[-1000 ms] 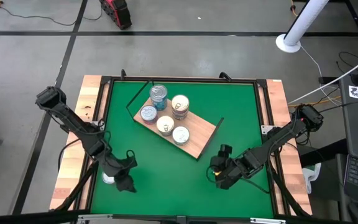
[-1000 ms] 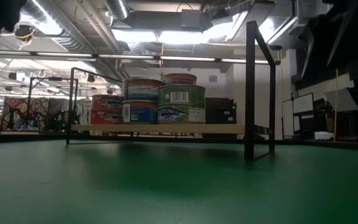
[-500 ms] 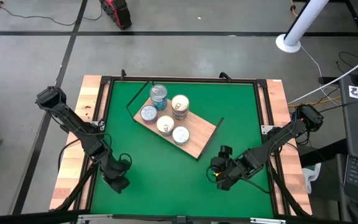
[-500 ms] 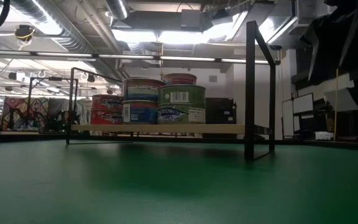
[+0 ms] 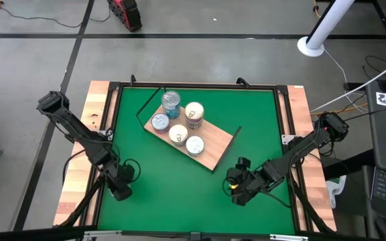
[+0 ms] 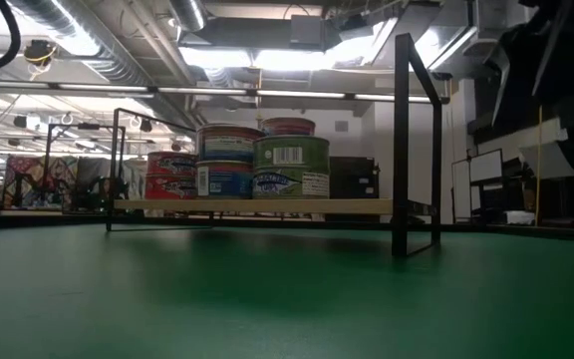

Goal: Stack canned seafood by type on shelf
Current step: Stack the blue and pink tuna can on top of the blue and pink tuna can on the shelf

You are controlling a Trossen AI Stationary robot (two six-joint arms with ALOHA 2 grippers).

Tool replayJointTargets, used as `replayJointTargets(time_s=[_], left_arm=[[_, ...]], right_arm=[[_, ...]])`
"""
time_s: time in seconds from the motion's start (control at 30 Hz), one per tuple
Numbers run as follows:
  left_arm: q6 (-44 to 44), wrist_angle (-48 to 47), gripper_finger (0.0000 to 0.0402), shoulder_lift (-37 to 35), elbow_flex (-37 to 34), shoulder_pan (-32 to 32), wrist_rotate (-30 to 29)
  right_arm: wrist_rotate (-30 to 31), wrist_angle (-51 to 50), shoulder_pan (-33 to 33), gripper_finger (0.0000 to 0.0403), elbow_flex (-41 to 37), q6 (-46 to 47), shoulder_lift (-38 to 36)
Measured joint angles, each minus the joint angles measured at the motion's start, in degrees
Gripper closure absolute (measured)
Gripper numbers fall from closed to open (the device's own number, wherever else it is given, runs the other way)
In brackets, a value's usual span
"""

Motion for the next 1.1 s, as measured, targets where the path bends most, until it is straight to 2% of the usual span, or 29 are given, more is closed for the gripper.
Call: replayJointTargets(time_s=[0.27, 0.57, 0.67, 0.9, 1.0, 1.1], left_arm=[[1.1, -0.8, 0.0396, -0.7, 0.0, -0.2, -0.8], [-3.0, -2.0, 0.0400, -0.7, 0.0, -3.9, -3.0], [-3.1, -1.6, 0.0400, -0.7, 0.1, -5.6, -6.7], [2.7, -3.6, 0.0401, -0.7, 3.3, -9.1, -22.0], [5.3, -5.9, 0.0401, -0.7, 5.1, -10.3, -25.8], [6.1, -9.8, 0.0401, -0.4, 6.7, -11.6, -27.1]], right_arm=[[0.0, 4.1, 0.0, 0.0123, 0.0, 0.1, 0.0], [1.3, 12.0, 0.0, 0.0123, 0.0, 0.2, 1.2], [3.0, 17.9, 0.0, 0.0123, 0.0, 1.6, 3.2], [6.9, 39.8, 0.0, 0.0123, 0.0, 1.4, 10.8], [7.8, 48.7, 0.0, 0.0123, 0.0, 0.2, 14.0], [10.4, 54.6, 0.0, 0.0123, 0.6, -0.1, 17.2]])
